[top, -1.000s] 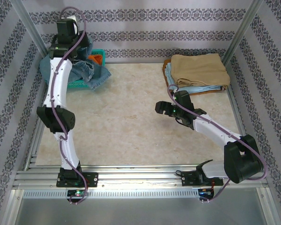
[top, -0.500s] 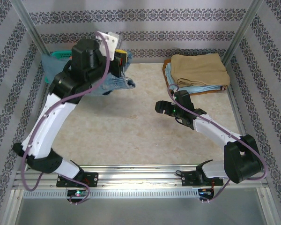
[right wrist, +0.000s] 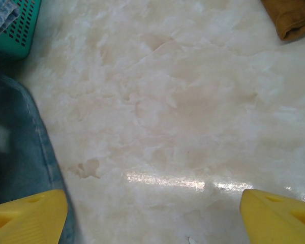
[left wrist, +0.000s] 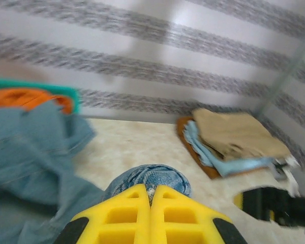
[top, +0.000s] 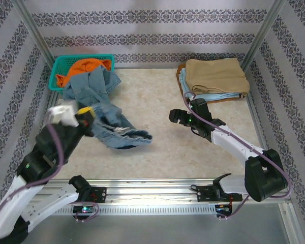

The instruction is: Fold and stack the trousers

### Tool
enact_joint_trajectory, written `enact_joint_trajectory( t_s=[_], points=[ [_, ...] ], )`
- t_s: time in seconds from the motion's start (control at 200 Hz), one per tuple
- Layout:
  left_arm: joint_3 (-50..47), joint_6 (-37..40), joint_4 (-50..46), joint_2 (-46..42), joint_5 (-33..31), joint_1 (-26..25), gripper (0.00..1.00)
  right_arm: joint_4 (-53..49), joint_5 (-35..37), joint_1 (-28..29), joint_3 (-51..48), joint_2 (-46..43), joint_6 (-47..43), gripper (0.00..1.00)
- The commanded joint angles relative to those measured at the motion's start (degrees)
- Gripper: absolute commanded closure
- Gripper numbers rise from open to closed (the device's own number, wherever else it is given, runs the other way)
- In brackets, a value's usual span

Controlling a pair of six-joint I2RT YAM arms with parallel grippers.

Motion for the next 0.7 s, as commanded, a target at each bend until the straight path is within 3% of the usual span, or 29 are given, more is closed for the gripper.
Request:
enact_joint_trajectory(
  t_s=[0.0,0.075,0.125,0.215,0.27,0.39,0.465,0.694],
  points=[
    [-0.6,-18.6,-14.0,-9.7,-20.4,-0.3,1.00,1.5,-1.0,1.5,0.3,0.8,0.8,0.12],
    [0.7,-26.5,-26.2,-14.7,-27.0,-0.3,1.00,1.5,-1.3,2.4,1.2,2.3,0.8,0.12],
    [1.2,-31.4,-31.9,-17.1,-29.1,-0.3,0.69,1.6,-1.3,3.2,1.9,3.2,0.8,0.12],
    [2.1,-33.6,-35.8,-18.5,-29.4,-0.3,0.13,1.4,-0.8,5.1,3.4,4.9,0.8,0.12],
    [3.1,-32.2,-36.0,-17.3,-29.3,-0.3,0.02,1.3,-0.6,6.5,4.3,5.9,0.8,0.12],
    [6.6,-29.8,-35.6,-12.1,-29.5,-0.3,0.00,-0.1,0.5,9.6,7.0,7.9,0.2,0.12],
    [6.9,-21.6,-28.1,-7.1,-26.2,-0.4,0.01,-0.6,1.3,10.9,7.8,8.5,-0.4,0.12],
    [9.9,-7.9,-14.8,26.7,-21.9,1.8,0.01,-1.4,1.8,10.3,7.4,8.9,-2.3,0.11]
  ],
)
